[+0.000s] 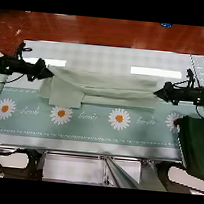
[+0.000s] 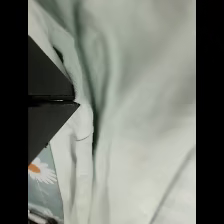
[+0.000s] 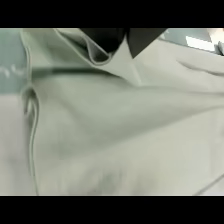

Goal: Fold the shirts.

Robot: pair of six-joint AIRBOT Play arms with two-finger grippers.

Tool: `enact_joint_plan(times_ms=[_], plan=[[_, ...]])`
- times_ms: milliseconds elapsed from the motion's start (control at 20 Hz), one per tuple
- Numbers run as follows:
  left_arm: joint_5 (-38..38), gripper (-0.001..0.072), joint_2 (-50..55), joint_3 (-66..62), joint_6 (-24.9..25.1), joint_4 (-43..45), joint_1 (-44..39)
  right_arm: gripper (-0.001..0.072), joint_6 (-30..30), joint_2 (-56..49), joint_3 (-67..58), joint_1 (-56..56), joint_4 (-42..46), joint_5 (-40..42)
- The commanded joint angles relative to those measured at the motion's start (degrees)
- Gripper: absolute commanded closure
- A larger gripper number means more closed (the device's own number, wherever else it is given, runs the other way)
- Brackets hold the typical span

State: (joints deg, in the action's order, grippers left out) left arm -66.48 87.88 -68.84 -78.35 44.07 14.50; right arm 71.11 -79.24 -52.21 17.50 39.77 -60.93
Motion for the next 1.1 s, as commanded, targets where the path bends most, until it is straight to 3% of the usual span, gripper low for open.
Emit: enact_joint_plan(times_ms=[0, 400, 600, 650, 700, 750, 900, 1050], plan=[[-0.5, 0.0693, 9.4, -11.9, -4.5, -0.2, -1.5, 0.0687, 0.9, -6.6, -7.7, -0.6, -0.6, 1.2], [-1.2, 0.0693, 19.8, -24.0, -4.9, -0.1, -2.1, 0.0687, 2.3, -15.7, -17.1, -0.6, -0.8, 2.6], [0.9, 0.0678, 22.5, -24.0, -0.8, -0.3, -3.3, 0.0660, 2.1, -18.6, -17.1, -0.8, -2.5, 5.3], [1.3, 0.0556, 22.8, -24.0, -0.3, -0.2, -4.1, 0.0463, 2.1, -19.1, -17.1, -1.1, -2.8, 6.6], [1.3, 0.0291, 22.8, -24.0, -0.3, -0.2, -4.8, 0.0297, 1.9, -19.2, -17.1, -1.4, -2.9, 7.7], [0.7, 0.0201, 22.7, -24.4, -0.2, 0.0, -5.0, 0.0295, 1.9, -18.9, -17.3, -1.6, -3.3, 7.5], [-5.2, 0.0202, 21.5, -30.5, -9.4, 11.1, -2.3, 0.0296, 1.9, -16.6, -20.9, 2.2, -2.7, -0.5], [-9.9, 0.0202, 14.9, -33.2, -12.0, 25.0, 2.6, 0.0296, 2.0, -10.2, -21.9, 9.6, 0.4, -6.7]])
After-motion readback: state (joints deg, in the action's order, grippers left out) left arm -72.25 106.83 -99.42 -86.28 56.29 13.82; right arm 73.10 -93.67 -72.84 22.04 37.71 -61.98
